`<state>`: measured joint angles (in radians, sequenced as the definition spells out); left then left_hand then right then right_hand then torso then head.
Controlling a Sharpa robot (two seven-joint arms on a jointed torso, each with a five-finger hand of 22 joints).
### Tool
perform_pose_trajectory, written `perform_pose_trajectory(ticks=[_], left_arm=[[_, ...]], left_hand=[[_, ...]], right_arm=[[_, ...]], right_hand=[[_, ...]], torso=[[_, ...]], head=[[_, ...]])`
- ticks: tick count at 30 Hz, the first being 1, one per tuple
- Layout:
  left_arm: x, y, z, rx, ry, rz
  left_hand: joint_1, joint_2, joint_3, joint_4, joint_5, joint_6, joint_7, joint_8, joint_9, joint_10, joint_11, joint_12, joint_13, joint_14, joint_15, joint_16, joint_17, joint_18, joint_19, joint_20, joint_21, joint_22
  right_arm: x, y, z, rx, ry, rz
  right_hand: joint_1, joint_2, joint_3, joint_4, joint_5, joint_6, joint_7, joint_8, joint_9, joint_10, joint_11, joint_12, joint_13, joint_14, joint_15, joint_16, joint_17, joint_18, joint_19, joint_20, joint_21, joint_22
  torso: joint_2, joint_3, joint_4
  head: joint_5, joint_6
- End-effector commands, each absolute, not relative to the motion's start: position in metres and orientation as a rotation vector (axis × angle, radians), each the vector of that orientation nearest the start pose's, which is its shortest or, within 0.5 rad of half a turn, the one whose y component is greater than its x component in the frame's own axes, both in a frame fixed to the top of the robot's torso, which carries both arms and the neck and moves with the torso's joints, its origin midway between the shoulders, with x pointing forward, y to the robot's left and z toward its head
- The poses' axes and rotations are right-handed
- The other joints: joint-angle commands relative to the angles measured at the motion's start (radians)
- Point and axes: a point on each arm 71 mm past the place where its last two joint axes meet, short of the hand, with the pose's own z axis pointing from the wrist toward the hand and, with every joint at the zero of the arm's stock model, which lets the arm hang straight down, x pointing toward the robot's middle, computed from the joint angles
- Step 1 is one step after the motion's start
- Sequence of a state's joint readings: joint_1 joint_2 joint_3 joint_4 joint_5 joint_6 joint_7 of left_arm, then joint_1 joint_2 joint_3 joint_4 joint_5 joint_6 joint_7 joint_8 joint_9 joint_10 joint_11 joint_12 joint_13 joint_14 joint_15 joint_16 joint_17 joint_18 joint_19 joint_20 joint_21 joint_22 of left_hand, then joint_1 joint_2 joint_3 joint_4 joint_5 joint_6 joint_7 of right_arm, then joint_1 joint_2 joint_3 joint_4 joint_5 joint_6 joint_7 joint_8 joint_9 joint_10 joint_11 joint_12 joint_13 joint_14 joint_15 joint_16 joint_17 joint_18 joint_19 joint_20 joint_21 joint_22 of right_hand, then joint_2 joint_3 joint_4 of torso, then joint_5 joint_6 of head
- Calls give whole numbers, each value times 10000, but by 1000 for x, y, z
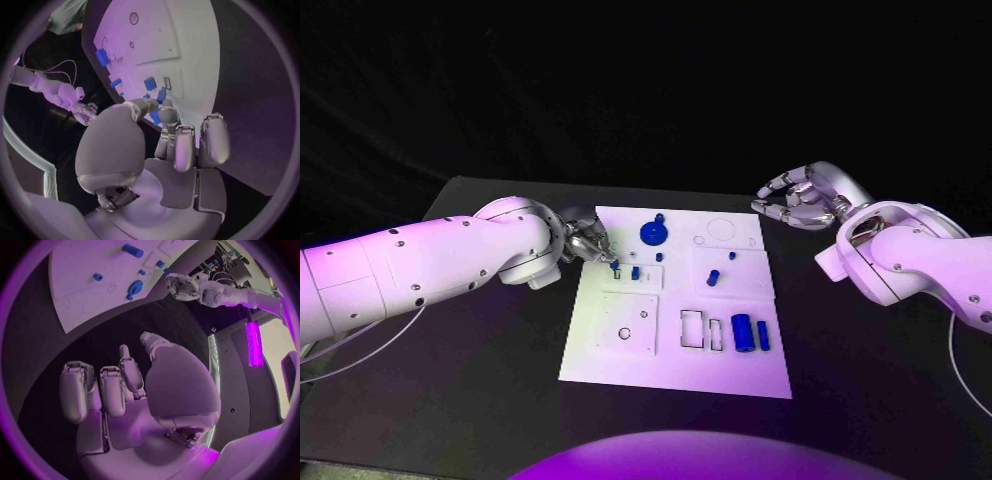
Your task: Assemble the parts on the task board
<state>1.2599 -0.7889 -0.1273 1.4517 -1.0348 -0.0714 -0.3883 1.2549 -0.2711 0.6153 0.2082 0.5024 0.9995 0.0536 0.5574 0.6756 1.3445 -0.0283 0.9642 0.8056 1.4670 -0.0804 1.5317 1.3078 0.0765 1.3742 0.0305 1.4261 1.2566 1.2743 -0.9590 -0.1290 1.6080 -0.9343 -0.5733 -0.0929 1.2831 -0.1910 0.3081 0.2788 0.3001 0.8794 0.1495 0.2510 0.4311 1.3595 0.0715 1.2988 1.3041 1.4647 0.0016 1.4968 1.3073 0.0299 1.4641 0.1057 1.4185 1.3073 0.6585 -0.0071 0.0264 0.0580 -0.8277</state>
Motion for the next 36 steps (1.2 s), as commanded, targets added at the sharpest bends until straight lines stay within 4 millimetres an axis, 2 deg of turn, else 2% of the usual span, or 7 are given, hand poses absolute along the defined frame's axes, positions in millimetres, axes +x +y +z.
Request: perform_pose_trajectory(ticks=[1, 36], left_arm=[[494, 208, -220, -2348, 21170, -5175], [491, 202, -233, -2363, 21953, -4819]], left_hand=[[91, 12, 1806, -1749, 37, 66, -16, -1, 5, 70, -3, 36, 8, 819, -39, 36, 1735, -60, 95, -8, 55, 0], [72, 1, 1823, -1751, 38, 83, -19, -9, 5, 95, -6, 62, 42, 814, -45, 27, 1713, -58, 91, -14, 54, -8]], right_arm=[[475, -249, -170, 4289, 15813, 7649], [475, -250, -171, 4290, 15822, 7640]], right_hand=[[-98, -7, -17, 67, 52, -51, 7, 52, 14, -6, -55, -42, -9, 651, -84, -41, 867, 125, 94, -58, -54, 1582], [-98, -18, -23, 58, 58, -54, 4, 60, 17, -11, -58, -51, -19, 650, -87, -47, 857, 128, 89, -60, -68, 1575]], torso=[[0, 4, 6], [-4, 8, 3]], head=[[-20, -8], [-49, -20]])
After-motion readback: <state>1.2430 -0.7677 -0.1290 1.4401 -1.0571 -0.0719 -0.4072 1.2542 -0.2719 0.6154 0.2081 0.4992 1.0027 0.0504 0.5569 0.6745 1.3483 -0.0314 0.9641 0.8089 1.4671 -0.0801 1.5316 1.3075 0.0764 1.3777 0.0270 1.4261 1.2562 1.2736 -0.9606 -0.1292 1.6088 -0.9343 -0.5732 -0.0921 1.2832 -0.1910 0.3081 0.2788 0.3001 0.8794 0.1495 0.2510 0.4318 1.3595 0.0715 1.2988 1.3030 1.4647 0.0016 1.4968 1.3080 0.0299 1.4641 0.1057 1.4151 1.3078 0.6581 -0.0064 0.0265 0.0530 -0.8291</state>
